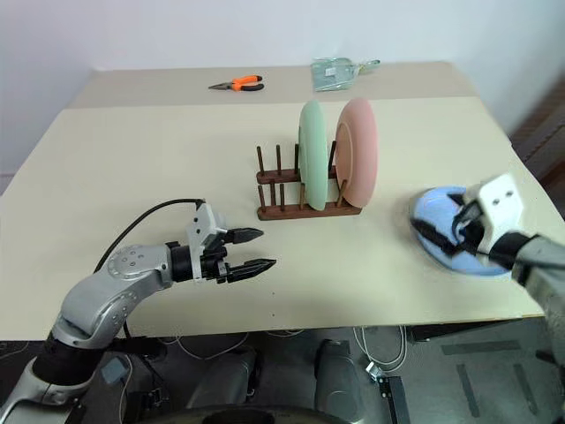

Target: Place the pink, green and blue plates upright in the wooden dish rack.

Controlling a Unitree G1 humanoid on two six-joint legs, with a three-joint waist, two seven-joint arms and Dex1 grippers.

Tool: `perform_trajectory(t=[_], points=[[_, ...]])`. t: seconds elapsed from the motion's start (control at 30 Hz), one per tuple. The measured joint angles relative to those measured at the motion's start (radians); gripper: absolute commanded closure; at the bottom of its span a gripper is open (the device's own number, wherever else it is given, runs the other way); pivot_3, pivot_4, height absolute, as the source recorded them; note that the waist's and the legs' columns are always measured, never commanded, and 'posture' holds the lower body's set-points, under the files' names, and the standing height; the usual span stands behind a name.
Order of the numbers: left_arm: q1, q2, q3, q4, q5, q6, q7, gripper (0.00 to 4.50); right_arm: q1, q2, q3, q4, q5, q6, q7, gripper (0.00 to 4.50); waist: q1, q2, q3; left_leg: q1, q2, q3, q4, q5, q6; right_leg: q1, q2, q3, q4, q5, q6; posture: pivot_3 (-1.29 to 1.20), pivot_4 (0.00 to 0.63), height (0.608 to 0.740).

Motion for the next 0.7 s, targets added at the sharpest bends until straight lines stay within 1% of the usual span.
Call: perform_trajectory(t=[0.03, 0.1, 0.13, 0.23, 0.37, 0.47, 0.57, 0.67, 0.7], points=[[-0.007, -0.003, -0.002, 0.004, 0.000, 0.000, -0.002, 0.99, 0.004, 0.011, 0.027, 0.000, -0.034, -0.002, -0.016, 0.06, -0.002, 0.000, 0.000, 0.000, 0.000, 0.000, 0.000, 0.000, 0.000, 0.000, 0.000, 0.000, 0.000, 0.000, 0.000, 0.00, 0.150, 0.740], [-0.016, -0.005, -0.002, 0.006, 0.000, 0.000, -0.006, 0.99, -0.005, 0.028, 0.071, 0.013, -0.092, -0.003, -0.054, 0.56, -0.001, 0.000, 0.000, 0.000, 0.000, 0.000, 0.000, 0.000, 0.000, 0.000, 0.000, 0.000, 0.000, 0.000, 0.000, 0.00, 0.150, 0.740], [-0.018, -0.006, -0.003, 0.007, 0.000, 0.000, -0.010, 0.99, -0.018, 0.042, 0.088, 0.034, -0.121, 0.000, -0.078, 0.95, 0.000, 0.000, 0.000, 0.001, 0.000, -0.001, 0.000, 0.000, 0.000, -0.001, 0.000, 0.000, 0.000, 0.000, 0.000, 0.00, 0.150, 0.740], [-0.017, -0.006, -0.003, 0.007, 0.000, 0.000, -0.016, 0.99, -0.035, 0.054, 0.126, 0.092, -0.182, 0.009, -0.113, 2.40, 0.007, 0.000, 0.000, 0.001, -0.001, -0.001, 0.000, 0.000, 0.000, -0.003, -0.001, 0.000, 0.000, 0.001, 0.000, 0.00, 0.150, 0.740], [-0.017, -0.007, -0.002, 0.009, 0.001, 0.000, -0.018, 0.99, -0.069, 0.071, 0.142, 0.111, -0.212, 0.030, -0.127, 4.47, 0.009, 0.000, 0.000, 0.000, -0.001, -0.002, 0.001, 0.000, 0.000, -0.003, -0.001, 0.000, 0.000, 0.000, 0.000, 0.00, 0.150, 0.740], [-0.017, -0.009, -0.001, 0.010, 0.002, 0.000, -0.018, 0.99, -0.112, 0.074, 0.130, 0.110, -0.222, 0.051, -0.143, 4.47, 0.006, -0.002, -0.001, 0.002, -0.001, -0.002, 0.001, 0.000, 0.000, -0.002, 0.000, 0.000, 0.000, 0.000, 0.000, 0.00, 0.150, 0.740], [-0.014, -0.009, 0.000, 0.010, 0.004, 0.000, -0.016, 0.99, -0.165, 0.096, 0.096, 0.112, -0.201, 0.058, -0.139, 4.47, 0.005, -0.001, 0.000, 0.002, -0.001, -0.002, 0.001, 0.000, 0.000, -0.002, 0.000, 0.000, 0.000, 0.000, 0.000, 0.00, 0.150, 0.740], [-0.012, -0.010, 0.002, 0.014, 0.012, -0.001, -0.016, 0.99, -0.324, 0.105, 0.037, 0.114, -0.178, -0.004, -0.150, 4.47, -0.001, 0.004, 0.002, 0.002, -0.001, -0.001, 0.001, 0.000, 0.000, -0.002, 0.000, 0.000, 0.000, 0.001, 0.000, 0.00, 0.150, 0.740], [-0.011, -0.009, 0.004, 0.014, 0.013, -0.003, -0.016, 0.99, -0.382, 0.106, 0.011, 0.113, -0.170, -0.022, -0.158, 4.47, 0.001, 0.003, 0.002, 0.002, -0.001, -0.002, 0.001, 0.000, 0.000, -0.002, 0.000, -0.001, 0.000, 0.000, 0.000, 0.00, 0.150, 0.740]])
